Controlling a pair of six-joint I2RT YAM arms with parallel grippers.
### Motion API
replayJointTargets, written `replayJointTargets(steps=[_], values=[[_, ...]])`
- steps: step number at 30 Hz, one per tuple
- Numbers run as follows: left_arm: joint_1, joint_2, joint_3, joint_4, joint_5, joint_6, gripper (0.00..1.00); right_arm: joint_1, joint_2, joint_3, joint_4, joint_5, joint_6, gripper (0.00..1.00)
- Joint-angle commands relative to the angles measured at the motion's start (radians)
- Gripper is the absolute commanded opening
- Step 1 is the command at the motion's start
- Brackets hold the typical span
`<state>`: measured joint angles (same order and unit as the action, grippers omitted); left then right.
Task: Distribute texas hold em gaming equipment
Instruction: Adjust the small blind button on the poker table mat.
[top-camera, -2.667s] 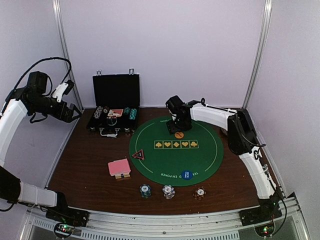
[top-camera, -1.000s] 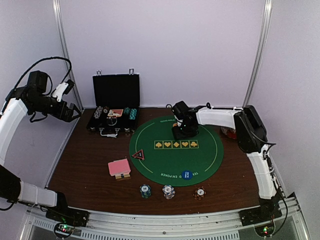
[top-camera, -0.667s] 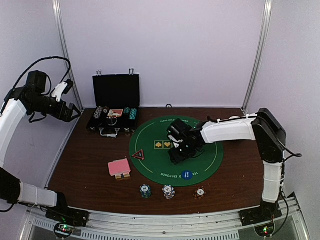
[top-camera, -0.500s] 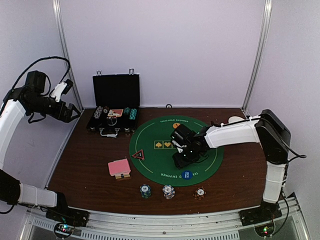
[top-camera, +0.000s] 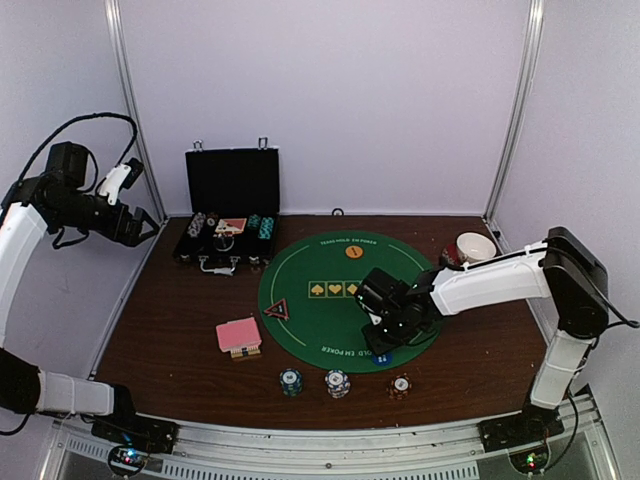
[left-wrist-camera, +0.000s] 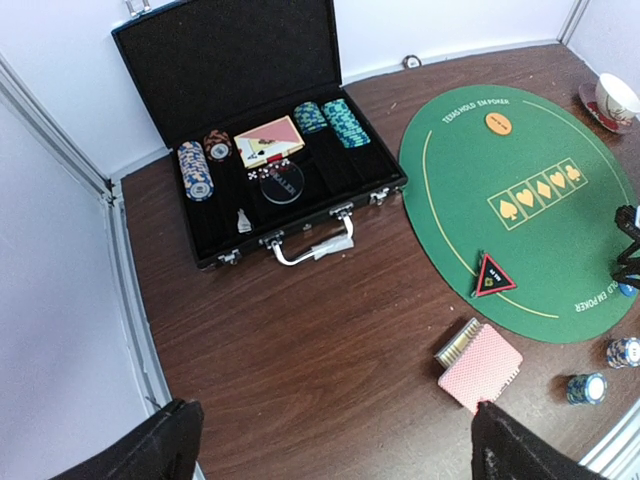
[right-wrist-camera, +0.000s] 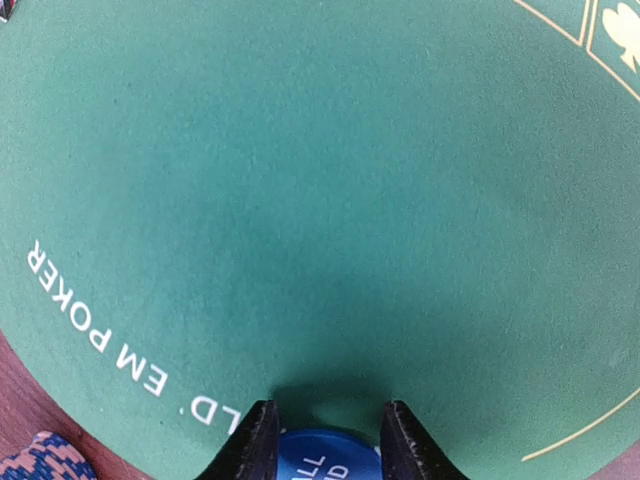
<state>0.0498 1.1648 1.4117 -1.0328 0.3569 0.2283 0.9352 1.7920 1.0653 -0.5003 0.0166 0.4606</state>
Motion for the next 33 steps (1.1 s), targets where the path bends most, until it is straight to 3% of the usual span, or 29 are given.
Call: replayJointTargets(steps=[1,3,8,13,20,33], values=[[0.007,-0.016,-0.014,-0.001,0.013,-0.006,0.98,0.017,-0.034,-0.008,-0.039,0.035,0.033,0.39],[0.007,-0.016,-0.014,0.0,0.015,-0.006,0.98,0.017,-0.04,0.022,-0.066,0.046,0.025,0.45],[0.007,-0.013,-0.007,0.0,0.005,-0.01,0.98,0.017,-0.112,0.1,-0.172,0.067,0.002,0.73],[0.007,-0.011,0.004,0.0,-0.045,-0.015,0.98,0.059,-0.249,0.054,-0.274,0.048,0.001,0.86],[0.007,-0.001,0.011,-0.013,-0.07,-0.017,0.98,0.166,-0.336,-0.039,-0.358,0.037,0.05,0.91],[0.007,-0.01,0.018,-0.014,0.006,-0.017,0.98,0.19,-0.286,-0.15,-0.252,-0.037,0.086,0.89]])
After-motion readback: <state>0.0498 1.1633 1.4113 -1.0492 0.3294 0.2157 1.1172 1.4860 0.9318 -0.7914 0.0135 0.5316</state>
